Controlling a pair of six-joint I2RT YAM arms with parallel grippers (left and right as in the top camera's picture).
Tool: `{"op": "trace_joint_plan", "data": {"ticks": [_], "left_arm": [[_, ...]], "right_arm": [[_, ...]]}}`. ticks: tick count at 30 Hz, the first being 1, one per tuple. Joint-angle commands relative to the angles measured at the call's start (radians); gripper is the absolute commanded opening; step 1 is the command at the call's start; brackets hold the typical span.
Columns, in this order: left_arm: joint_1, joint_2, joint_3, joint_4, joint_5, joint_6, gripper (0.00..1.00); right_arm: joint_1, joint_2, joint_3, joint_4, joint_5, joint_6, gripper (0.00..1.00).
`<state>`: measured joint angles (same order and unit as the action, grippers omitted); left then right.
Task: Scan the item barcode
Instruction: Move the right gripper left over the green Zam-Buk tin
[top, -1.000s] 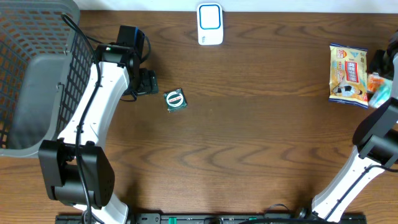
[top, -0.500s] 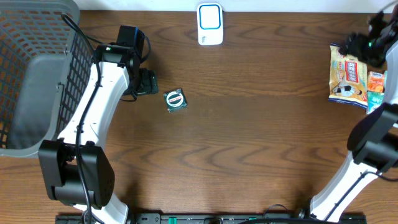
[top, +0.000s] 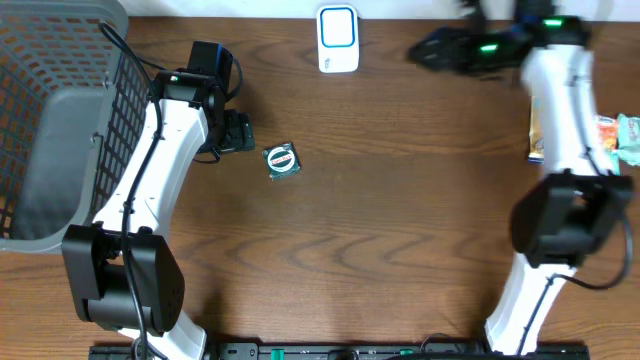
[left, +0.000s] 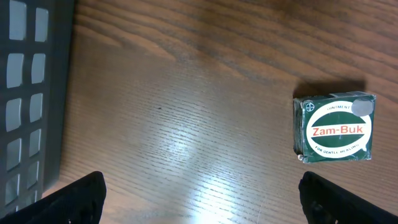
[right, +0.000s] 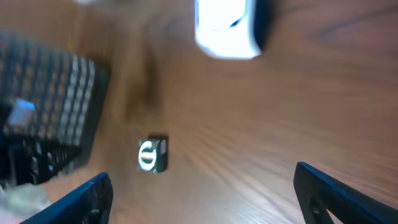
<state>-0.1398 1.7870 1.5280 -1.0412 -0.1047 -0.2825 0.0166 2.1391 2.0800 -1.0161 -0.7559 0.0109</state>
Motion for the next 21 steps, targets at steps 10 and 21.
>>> {"op": "trace_joint_plan", "data": {"ticks": [10, 21], "left_arm": [[0.001, -0.002, -0.002, -0.005, -0.012, 0.009, 0.98], [0.001, -0.002, -0.002, -0.005, -0.012, 0.009, 0.98]], "right_arm": [[0.403, 0.151, -0.001, 0.068, 0.428, 0.167, 0.80], [0.589, 0.268, -0.001, 0.166, 0.446, 0.248, 0.80]]}}
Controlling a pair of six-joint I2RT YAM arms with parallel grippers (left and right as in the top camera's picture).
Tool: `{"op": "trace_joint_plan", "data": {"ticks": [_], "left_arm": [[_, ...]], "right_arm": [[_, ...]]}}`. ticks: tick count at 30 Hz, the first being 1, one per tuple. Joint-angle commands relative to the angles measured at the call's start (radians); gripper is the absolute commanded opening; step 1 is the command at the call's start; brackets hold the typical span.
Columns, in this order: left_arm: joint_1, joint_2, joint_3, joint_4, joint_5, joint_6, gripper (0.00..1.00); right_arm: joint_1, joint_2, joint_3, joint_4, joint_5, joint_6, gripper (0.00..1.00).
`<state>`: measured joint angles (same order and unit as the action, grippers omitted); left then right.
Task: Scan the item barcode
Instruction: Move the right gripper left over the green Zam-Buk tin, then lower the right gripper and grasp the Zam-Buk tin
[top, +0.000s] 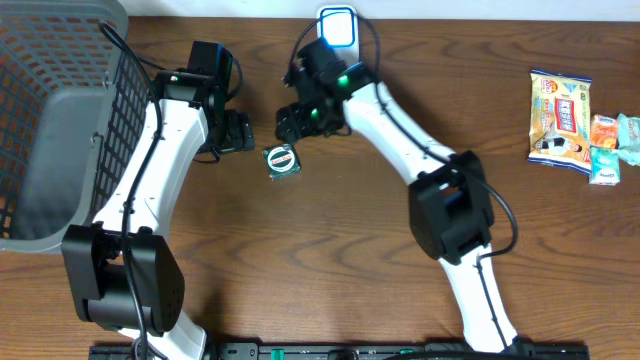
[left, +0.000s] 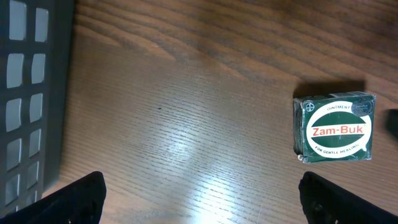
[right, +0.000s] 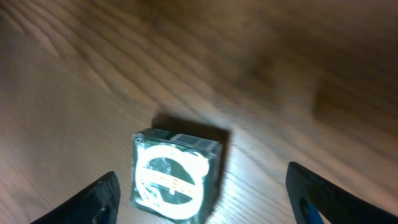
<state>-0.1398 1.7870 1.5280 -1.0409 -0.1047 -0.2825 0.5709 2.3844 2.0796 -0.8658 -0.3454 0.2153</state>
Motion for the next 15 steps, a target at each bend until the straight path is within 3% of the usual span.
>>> {"op": "trace_joint_plan", "data": {"ticks": [1, 8, 15], "left_arm": [[0.001, -0.002, -0.002, -0.005, -0.013, 0.009, 0.98], [0.001, -0.002, -0.002, -0.005, -0.013, 0.009, 0.98], [0.001, -0.002, -0.002, -0.005, -0.012, 0.009, 0.98]], "right_arm": [[0.047, 0.025, -0.001, 0.017, 0.050, 0.043, 0.81], [0.118, 0.040, -0.001, 0.007, 0.206, 0.069, 0.85], [0.135, 0.042, -0.019, -0.005, 0.209, 0.103, 0.85]]}}
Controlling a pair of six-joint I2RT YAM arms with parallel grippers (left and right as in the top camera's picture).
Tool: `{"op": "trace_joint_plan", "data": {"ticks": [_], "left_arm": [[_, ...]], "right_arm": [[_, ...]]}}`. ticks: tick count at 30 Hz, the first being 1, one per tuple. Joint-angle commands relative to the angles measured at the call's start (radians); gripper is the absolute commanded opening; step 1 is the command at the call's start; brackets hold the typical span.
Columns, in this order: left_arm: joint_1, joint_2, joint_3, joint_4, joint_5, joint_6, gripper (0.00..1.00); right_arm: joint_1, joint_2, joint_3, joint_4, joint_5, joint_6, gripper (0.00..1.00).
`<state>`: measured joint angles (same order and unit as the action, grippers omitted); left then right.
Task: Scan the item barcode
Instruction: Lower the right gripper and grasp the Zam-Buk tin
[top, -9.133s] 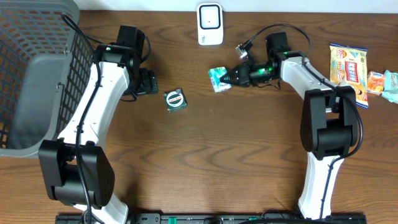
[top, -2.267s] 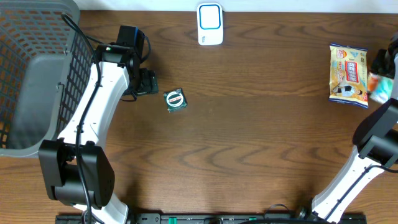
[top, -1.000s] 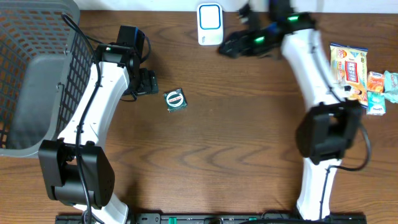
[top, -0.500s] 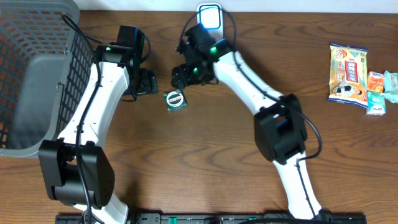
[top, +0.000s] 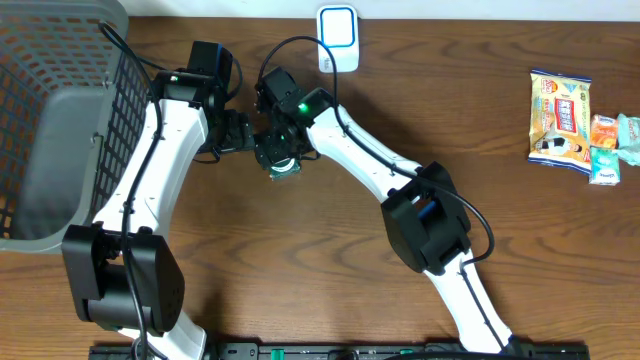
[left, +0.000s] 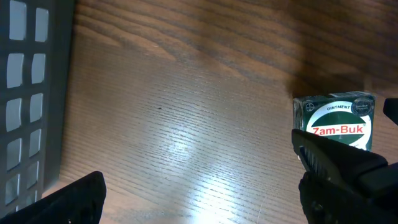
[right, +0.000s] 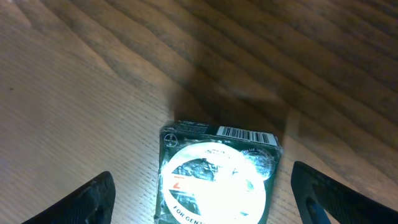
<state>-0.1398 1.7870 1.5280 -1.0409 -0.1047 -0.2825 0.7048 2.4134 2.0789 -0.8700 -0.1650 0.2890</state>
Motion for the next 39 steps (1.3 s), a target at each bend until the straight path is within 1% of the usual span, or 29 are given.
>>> {"op": "trace_joint_plan", "data": {"ticks": [1, 5, 12, 14, 17, 20, 26, 30, 39], "left_arm": [[0.001, -0.002, -0.002, -0.005, -0.013, 0.009, 0.98], [0.001, -0.002, -0.002, -0.005, -0.013, 0.009, 0.98], [0.001, -0.002, -0.002, -0.005, -0.012, 0.009, 0.98], [0.001, -0.002, -0.002, -0.005, -0.012, 0.009, 0.97], [0.001, -0.002, -0.002, -0.005, -0.013, 0.009, 0.98], [0.001, -0.002, -0.002, -0.005, -0.012, 0.009, 0.98], [0.001, -0.002, -0.002, -0.005, -0.012, 0.009, 0.98], [0.001, -0.002, -0.002, -0.005, -0.012, 0.009, 0.98], [0.001, -0.002, -0.002, -0.005, -0.013, 0.009, 0.98]], "right_arm": [[0.001, 0.013, -0.025, 0.000, 0.028, 0.030, 0.85], [0.002, 0.013, -0.060, 0.014, 0.028, 0.048, 0.85], [0.005, 0.013, -0.103, 0.040, 0.033, 0.055, 0.80], [0.005, 0.013, -0.103, 0.039, 0.076, 0.055, 0.77], [0.002, 0.013, -0.103, 0.031, 0.134, 0.056, 0.77], [-0.012, 0.012, -0.100, 0.001, 0.192, 0.078, 0.77], [-0.051, 0.012, -0.075, -0.129, 0.322, 0.092, 0.78], [-0.072, -0.008, -0.064, -0.197, 0.340, 0.092, 0.78], [-0.109, -0.101, -0.064, -0.248, 0.334, 0.092, 0.80]]}}
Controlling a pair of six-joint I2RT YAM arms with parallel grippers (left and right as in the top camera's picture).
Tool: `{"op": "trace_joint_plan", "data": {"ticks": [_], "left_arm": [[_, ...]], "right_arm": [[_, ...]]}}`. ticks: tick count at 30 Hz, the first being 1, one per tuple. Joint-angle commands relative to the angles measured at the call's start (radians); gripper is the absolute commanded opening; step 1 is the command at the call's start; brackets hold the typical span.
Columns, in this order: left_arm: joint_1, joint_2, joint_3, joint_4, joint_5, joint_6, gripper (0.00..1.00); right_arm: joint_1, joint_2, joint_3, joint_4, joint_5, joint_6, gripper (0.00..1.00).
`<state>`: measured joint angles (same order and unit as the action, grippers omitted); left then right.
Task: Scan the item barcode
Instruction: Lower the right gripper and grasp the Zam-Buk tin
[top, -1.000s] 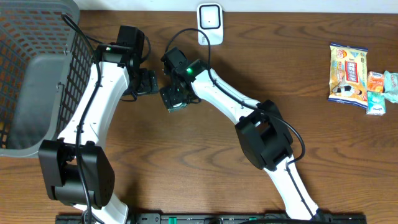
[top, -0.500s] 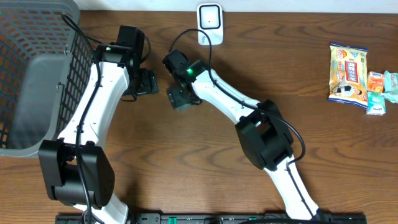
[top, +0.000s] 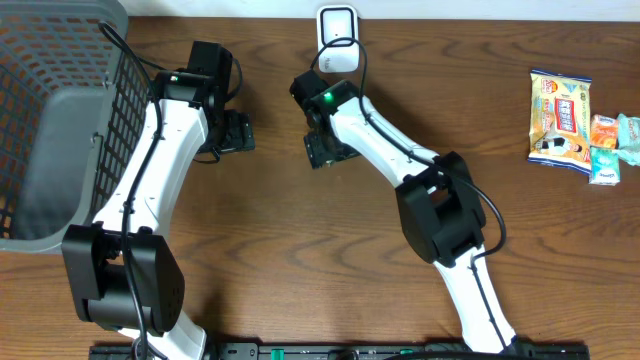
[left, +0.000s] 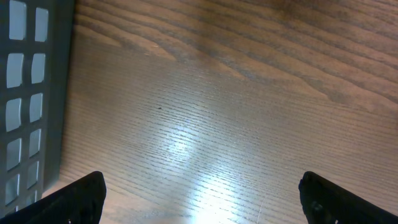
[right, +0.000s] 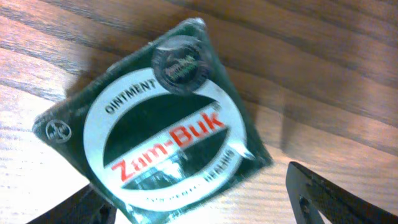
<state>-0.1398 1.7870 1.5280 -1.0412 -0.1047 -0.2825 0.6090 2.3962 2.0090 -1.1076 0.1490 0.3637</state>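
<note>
A dark green Zam-Buk ointment box (right: 161, 118) fills the right wrist view, tilted, with its white oval label up. My right gripper (right: 196, 199) is shut on it, the jaws standing wide across the box's corners. From overhead the box (top: 322, 153) is a dark patch under the right gripper (top: 326, 146), below the white scanner (top: 338, 38) at the table's back edge. My left gripper (top: 232, 132) stands open to the left, and its wrist view shows only bare wood between its fingertips (left: 81, 198).
A grey mesh basket (top: 50, 110) takes up the far left, and its dark wall (left: 31, 93) shows in the left wrist view. Snack packets (top: 560, 115) lie at the far right edge, with smaller ones (top: 612, 140) beside them.
The box has gone from its spot beside my left gripper and is now in my right gripper, to the right and nearer the scanner, turned askew. The left arm is unmoved.
My right arm was first far right near the snacks, with the box lying beside my open left gripper. Then the right gripper was open close to the box, then over it. Now it holds the box below the scanner.
</note>
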Motion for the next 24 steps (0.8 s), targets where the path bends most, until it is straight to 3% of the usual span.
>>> {"op": "trace_joint_plan", "data": {"ticks": [1, 5, 13, 20, 24], "left_arm": [[0.001, -0.002, -0.002, -0.005, -0.013, 0.009, 0.98], [0.001, -0.002, -0.002, -0.005, -0.013, 0.009, 0.98], [0.001, -0.002, -0.002, -0.005, -0.012, 0.009, 0.98], [0.001, -0.002, -0.002, -0.005, -0.012, 0.009, 0.98], [0.001, -0.002, -0.002, -0.005, -0.012, 0.009, 0.98]], "right_arm": [[-0.016, -0.095, 0.005, -0.011, 0.008, 0.018, 0.82], [-0.022, -0.114, 0.005, 0.004, -0.078, 0.018, 0.99], [-0.016, -0.113, 0.005, 0.032, -0.182, 0.026, 0.99], [-0.039, -0.113, 0.005, 0.071, -0.189, 0.389, 0.99], [-0.040, -0.113, 0.005, 0.159, -0.183, 0.421, 0.99]]}}
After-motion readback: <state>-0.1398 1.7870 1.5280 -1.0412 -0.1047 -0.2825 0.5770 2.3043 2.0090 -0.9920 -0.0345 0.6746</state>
